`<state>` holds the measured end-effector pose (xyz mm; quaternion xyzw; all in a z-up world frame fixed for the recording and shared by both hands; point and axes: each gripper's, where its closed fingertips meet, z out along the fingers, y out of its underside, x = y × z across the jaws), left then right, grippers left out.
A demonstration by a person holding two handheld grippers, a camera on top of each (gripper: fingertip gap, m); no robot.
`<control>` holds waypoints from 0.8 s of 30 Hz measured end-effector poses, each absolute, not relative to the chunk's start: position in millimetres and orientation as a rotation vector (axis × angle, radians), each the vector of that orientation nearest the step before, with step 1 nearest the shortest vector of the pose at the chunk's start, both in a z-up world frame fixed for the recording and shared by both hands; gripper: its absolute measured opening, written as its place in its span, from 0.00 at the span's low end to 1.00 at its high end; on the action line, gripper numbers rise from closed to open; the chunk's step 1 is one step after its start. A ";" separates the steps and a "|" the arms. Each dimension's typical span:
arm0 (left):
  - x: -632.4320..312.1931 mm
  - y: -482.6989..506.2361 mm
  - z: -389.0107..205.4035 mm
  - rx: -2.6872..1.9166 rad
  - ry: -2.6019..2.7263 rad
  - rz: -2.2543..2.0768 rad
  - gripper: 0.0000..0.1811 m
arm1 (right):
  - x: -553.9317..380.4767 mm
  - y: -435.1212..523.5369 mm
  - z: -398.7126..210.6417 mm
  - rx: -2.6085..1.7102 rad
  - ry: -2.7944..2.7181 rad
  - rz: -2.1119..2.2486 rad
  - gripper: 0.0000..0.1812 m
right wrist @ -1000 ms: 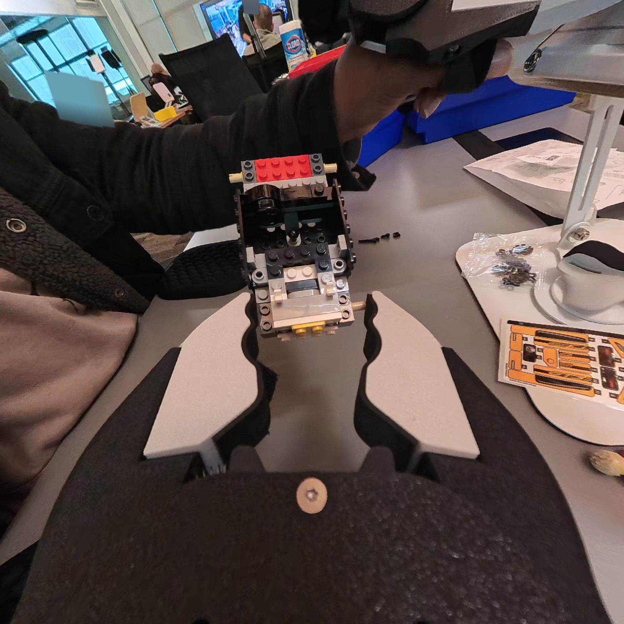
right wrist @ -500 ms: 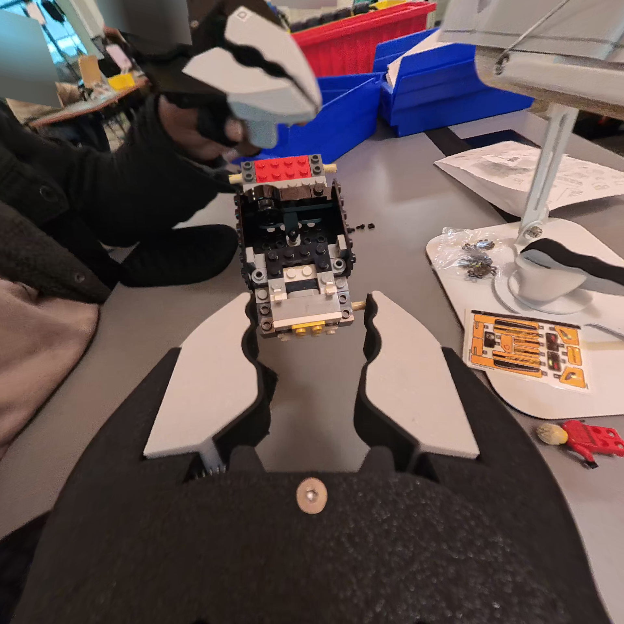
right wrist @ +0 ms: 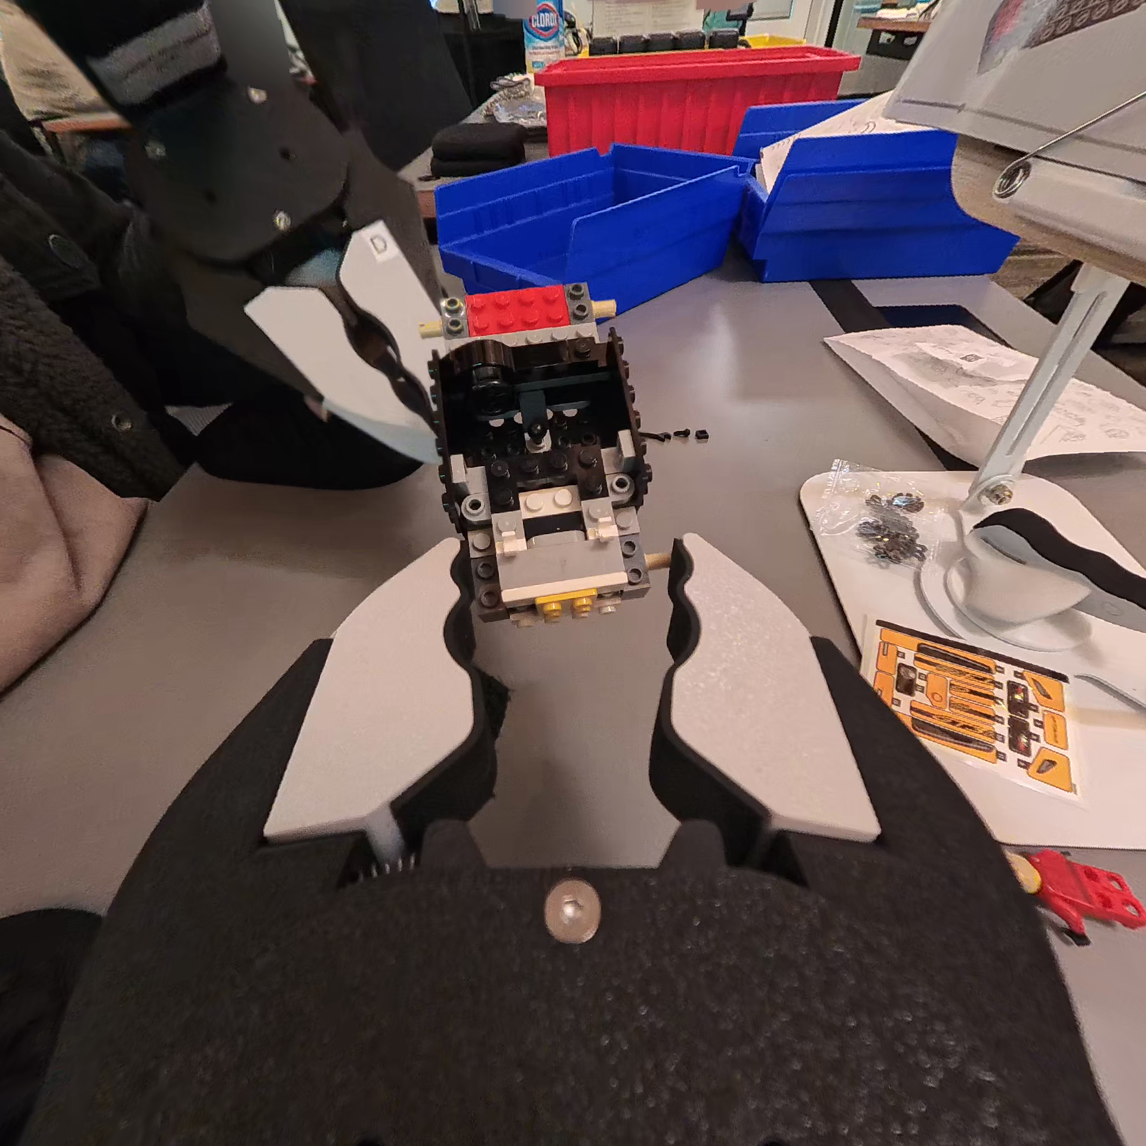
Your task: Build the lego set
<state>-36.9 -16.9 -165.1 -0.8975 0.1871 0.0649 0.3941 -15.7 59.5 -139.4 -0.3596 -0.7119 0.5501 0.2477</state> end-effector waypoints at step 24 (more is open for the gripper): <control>-49.2 3.0 -157.9 -2.182 0.313 0.285 0.00 | -22.1 43.9 -129.5 -0.968 -1.921 1.688 0.34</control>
